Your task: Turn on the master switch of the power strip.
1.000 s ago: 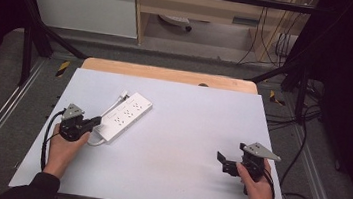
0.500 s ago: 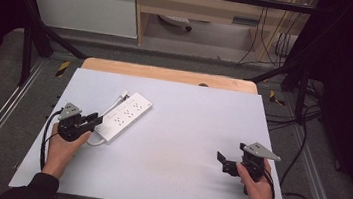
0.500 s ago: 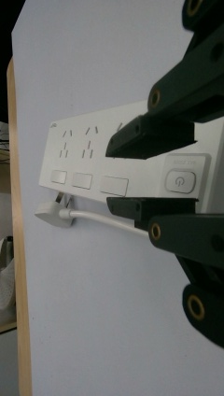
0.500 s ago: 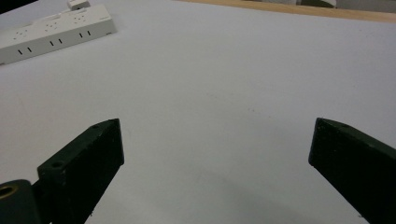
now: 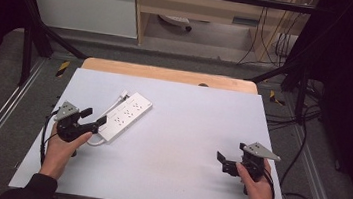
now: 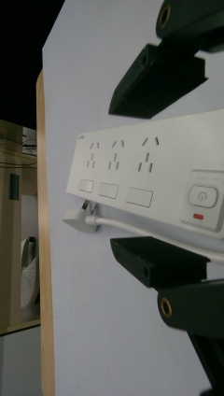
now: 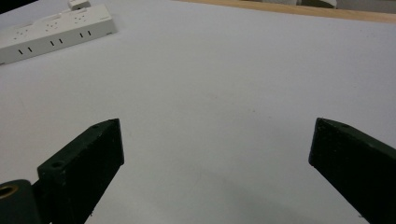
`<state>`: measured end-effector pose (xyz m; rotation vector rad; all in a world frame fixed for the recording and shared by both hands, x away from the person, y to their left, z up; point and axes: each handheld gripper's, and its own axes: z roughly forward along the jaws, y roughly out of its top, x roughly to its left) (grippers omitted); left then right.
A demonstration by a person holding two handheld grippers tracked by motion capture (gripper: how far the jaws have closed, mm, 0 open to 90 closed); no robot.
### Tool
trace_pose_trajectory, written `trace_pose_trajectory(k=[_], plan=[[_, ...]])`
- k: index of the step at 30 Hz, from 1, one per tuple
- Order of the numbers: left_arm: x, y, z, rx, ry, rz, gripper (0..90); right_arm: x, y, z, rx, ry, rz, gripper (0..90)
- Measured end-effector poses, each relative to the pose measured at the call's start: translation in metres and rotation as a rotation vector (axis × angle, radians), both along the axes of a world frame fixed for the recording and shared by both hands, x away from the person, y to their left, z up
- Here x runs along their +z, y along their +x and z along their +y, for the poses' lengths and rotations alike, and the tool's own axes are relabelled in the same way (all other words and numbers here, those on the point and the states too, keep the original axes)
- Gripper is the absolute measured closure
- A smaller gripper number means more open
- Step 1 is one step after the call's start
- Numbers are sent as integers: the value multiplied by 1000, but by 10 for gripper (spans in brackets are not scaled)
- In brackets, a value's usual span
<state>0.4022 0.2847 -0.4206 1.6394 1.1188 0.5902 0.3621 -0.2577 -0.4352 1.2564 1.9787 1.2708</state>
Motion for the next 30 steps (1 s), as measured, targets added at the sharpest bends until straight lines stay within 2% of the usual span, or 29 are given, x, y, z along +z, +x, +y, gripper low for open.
trace_pose_trajectory(k=[1,5,11,25,30], plan=[[0,-1,0,6,-3,0,261,0,0,0,0,0,0,37],[4,-3,1,13,-21,-6,158,0,0,0,1,0,-1,33],[9,-8,4,3,-38,-29,97,0,0,0,2,-1,-2,33],[23,-23,22,16,-76,-68,88,1,0,0,-1,0,-2,33],[27,-31,28,17,-78,-75,84,1,0,0,-1,3,-2,33]])
